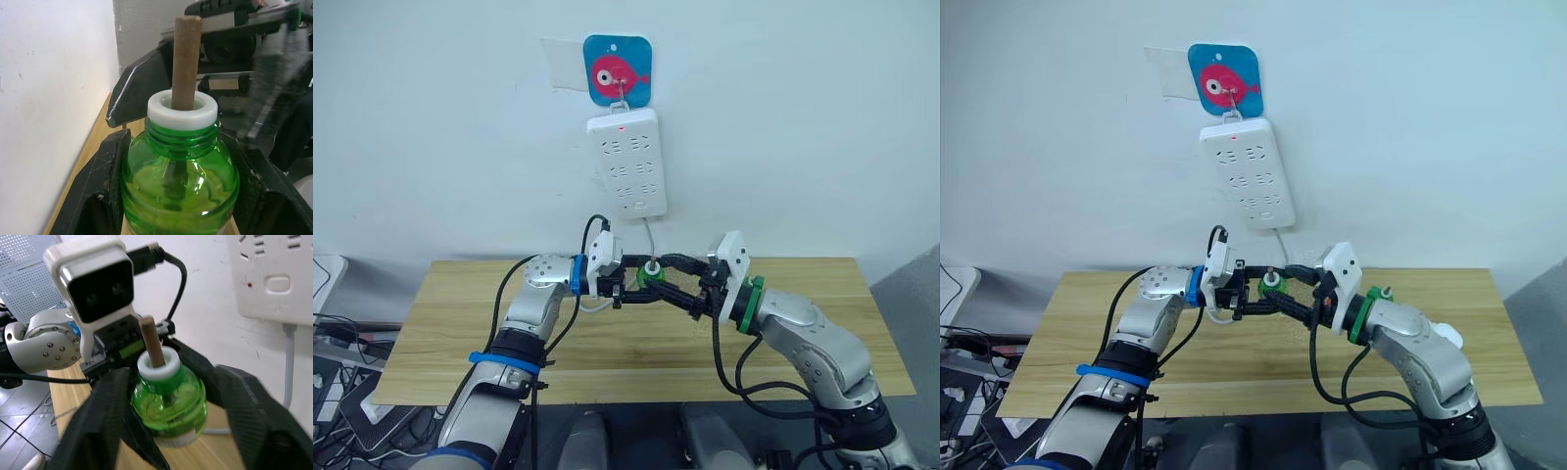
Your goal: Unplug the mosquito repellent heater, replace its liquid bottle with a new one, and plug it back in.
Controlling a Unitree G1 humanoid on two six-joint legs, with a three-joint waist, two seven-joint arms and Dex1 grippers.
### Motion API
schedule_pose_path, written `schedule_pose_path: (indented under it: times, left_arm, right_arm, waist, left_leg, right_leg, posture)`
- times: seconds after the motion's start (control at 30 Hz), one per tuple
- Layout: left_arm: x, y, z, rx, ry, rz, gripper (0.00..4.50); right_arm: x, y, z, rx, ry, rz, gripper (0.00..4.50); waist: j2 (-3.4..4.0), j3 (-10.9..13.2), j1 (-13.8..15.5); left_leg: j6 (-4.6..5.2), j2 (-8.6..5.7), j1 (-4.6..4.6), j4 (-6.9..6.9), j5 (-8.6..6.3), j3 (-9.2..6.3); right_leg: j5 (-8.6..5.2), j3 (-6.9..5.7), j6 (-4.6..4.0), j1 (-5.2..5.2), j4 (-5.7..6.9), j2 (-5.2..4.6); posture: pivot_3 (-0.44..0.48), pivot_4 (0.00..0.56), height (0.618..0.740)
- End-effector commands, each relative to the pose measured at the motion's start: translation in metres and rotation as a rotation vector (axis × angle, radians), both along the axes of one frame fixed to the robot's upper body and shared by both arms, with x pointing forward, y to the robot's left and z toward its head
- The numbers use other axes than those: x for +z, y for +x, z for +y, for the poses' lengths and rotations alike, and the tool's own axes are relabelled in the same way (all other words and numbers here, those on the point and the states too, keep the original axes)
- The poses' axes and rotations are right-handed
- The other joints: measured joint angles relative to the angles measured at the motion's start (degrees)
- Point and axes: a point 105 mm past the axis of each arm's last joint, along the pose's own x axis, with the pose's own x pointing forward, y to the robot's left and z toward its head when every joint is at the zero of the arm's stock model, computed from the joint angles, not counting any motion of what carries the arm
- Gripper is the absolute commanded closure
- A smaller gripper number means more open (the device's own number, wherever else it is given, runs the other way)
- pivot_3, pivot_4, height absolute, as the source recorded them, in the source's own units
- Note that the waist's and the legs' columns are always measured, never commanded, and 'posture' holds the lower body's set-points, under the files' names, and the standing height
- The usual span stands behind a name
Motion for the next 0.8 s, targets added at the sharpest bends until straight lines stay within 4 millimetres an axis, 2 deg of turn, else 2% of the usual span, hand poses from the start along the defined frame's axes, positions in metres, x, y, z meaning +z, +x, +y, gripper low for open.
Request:
schedule_pose_path:
  times: [0.03, 0.33, 0.43, 0.57, 0.6, 0.8]
  left_arm:
    - [0.011, -0.001, -0.003, -0.009, -0.024, -0.041, 2.22]
    - [0.01, -0.001, -0.004, -0.009, -0.026, -0.041, 2.22]
    - [0.01, -0.001, -0.004, -0.008, -0.027, -0.041, 2.22]
    - [0.01, -0.001, -0.004, -0.009, -0.028, -0.04, 2.22]
    - [0.01, -0.001, -0.004, -0.009, -0.029, -0.04, 2.22]
    - [0.011, -0.004, -0.005, -0.022, -0.041, 0.019, 2.22]
  right_arm:
    - [0.008, -0.003, 0.005, 0.029, 0.008, -0.044, 1.6]
    - [0.007, -0.004, 0.011, 0.062, -0.008, -0.056, 1.6]
    - [0.005, -0.004, 0.011, 0.063, -0.017, -0.057, 2.19]
    - [0.003, -0.001, 0.01, 0.053, -0.033, -0.068, 3.54]
    - [0.003, -0.001, 0.01, 0.05, -0.036, -0.071, 3.67]
    - [0.008, 0.005, -0.001, -0.013, 0.009, -0.057, 3.67]
  waist:
    - [0.0, 0.0, 0.0]
    - [0.0, 0.0, 0.0]
    - [0.0, 0.0, 0.01]
    - [0.0, 0.0, 0.0]
    - [0.0, 0.0, 0.01]
    - [0.0, 0.0, 0.01]
  left_leg:
    - [0.0, 0.0, 0.0, 0.0, 0.0, 0.0]
    - [0.0, 0.0, 0.0, 0.01, 0.0, 0.0]
    - [0.0, 0.0, 0.0, 0.0, 0.0, -0.01]
    - [0.0, 0.0, 0.0, 0.0, 0.0, 0.0]
    - [0.0, 0.0, 0.0, 0.0, 0.0, -0.01]
    - [0.0, 0.0, 0.0, 0.0, 0.0, -0.02]
  right_leg:
    - [0.0, 0.0, 0.0, 0.0, 0.0, 0.0]
    - [0.0, 0.0, 0.0, 0.0, 0.01, 0.0]
    - [0.0, 0.0, 0.0, 0.0, 0.01, 0.0]
    - [0.0, 0.0, 0.0, 0.0, 0.0, 0.0]
    - [0.0, -0.01, 0.0, 0.0, 0.01, 0.0]
    - [0.0, -0.01, 0.0, 0.0, 0.01, 0.0]
  posture:
    - [-0.056, 0.193, 0.74]
    - [-0.055, 0.194, 0.74]
    - [-0.052, 0.193, 0.74]
    - [-0.05, 0.192, 0.74]
    - [-0.05, 0.192, 0.74]
    - [-0.046, 0.191, 0.74]
